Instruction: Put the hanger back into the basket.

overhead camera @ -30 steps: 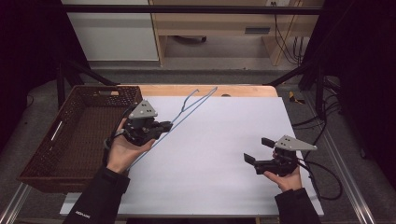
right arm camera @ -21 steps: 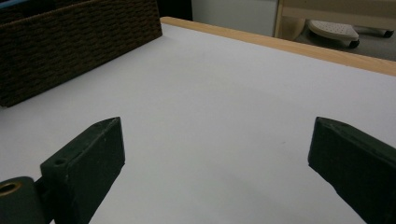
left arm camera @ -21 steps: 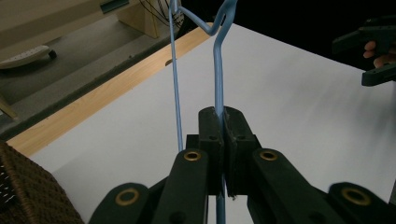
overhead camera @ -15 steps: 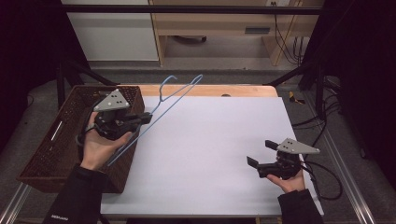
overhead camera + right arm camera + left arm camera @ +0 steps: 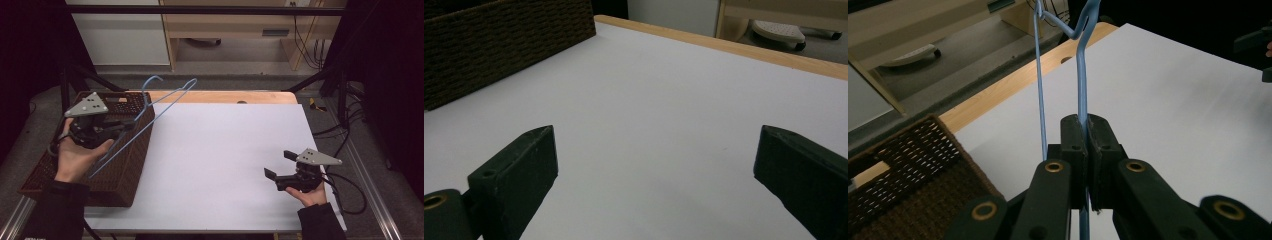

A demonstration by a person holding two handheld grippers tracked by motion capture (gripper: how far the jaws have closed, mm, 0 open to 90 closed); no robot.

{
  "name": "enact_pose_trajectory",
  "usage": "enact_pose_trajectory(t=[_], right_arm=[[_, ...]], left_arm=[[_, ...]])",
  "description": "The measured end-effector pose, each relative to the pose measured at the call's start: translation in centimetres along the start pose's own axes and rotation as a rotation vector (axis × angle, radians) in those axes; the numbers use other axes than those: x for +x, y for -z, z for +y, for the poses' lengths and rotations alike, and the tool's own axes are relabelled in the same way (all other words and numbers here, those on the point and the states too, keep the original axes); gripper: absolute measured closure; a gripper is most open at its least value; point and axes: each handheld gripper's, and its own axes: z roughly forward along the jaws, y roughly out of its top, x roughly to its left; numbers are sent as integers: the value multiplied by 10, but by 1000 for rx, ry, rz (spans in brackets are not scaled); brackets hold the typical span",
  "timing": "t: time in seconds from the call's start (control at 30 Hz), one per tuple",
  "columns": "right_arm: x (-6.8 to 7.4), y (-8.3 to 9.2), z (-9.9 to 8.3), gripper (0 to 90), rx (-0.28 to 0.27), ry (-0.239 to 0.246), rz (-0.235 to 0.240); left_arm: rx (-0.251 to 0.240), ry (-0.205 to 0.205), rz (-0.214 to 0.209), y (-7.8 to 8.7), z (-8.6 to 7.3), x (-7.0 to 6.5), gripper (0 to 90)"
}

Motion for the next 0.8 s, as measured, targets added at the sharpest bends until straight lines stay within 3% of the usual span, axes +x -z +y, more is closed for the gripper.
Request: enact_pose_trajectory(t=[0.37,0.53,0.8], right_arm=[[0,-1,0,44,6,4,-2],[0,-1,0,44,4,3,-2],[-1,-1,0,43,2,6,-3]], left_arm=[[-10,8,54,37,-16,34,873],[-5,42,60,47,-27,48,873],[16,62,72,55,-42,68,872]])
